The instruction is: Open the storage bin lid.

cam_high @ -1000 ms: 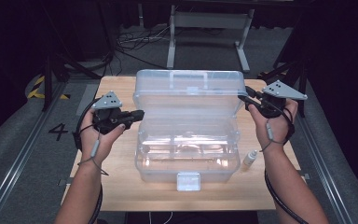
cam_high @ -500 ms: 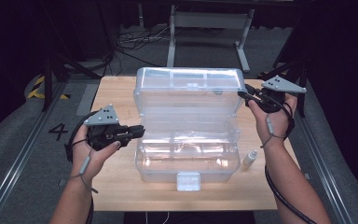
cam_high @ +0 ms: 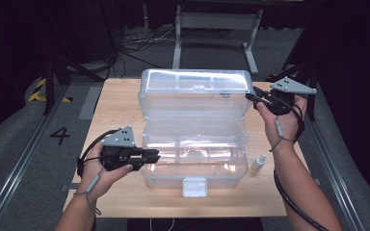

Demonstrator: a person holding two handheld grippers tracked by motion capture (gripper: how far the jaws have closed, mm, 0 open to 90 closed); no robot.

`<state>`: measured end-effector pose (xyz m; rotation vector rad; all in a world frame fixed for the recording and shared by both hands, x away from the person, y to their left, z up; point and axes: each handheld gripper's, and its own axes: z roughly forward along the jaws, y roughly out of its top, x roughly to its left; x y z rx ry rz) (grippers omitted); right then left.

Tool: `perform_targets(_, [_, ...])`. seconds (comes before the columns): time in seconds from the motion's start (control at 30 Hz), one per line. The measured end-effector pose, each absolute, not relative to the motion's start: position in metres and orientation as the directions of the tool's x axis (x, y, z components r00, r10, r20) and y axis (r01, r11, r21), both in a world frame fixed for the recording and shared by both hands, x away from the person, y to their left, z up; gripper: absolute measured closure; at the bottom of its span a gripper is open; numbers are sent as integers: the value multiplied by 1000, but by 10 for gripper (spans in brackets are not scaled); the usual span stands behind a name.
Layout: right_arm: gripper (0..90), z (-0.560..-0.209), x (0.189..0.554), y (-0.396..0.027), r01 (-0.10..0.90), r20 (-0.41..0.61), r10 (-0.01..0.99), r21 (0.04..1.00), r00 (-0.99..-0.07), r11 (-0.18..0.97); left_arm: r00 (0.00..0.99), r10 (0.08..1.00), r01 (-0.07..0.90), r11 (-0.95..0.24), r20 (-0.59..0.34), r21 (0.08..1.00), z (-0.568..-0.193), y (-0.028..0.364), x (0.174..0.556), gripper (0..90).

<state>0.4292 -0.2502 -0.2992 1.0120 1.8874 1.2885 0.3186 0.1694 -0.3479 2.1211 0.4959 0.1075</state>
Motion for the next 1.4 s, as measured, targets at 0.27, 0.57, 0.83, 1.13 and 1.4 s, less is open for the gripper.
perform_targets(0.27, [721, -299, 430, -250, 249, -69, 860, 943, -505, 222, 922, 360, 330, -536, -143, 777, -371, 164, 323, 766])
perform_targets(0.57, [721, -299, 432, -251, 251, -58, 860, 945, -506, 211, 927, 353, 327, -595, -127, 734, -389, 154, 326, 653])
perform_targets(0.83, [720, -299, 434, -251, 253, -55, 858, 944, -511, 212, 930, 332, 345, -641, -157, 685, -403, 147, 330, 635])
perform_targets(1.13, [720, -300, 436, -252, 254, -47, 858, 946, -511, 203, 936, 303, 343, -668, -179, 660, -417, 143, 330, 762])
perform_targets(1.4, [726, -301, 439, -251, 246, -38, 864, 951, -501, 185, 932, 313, 350, -658, -180, 666, -423, 145, 329, 762])
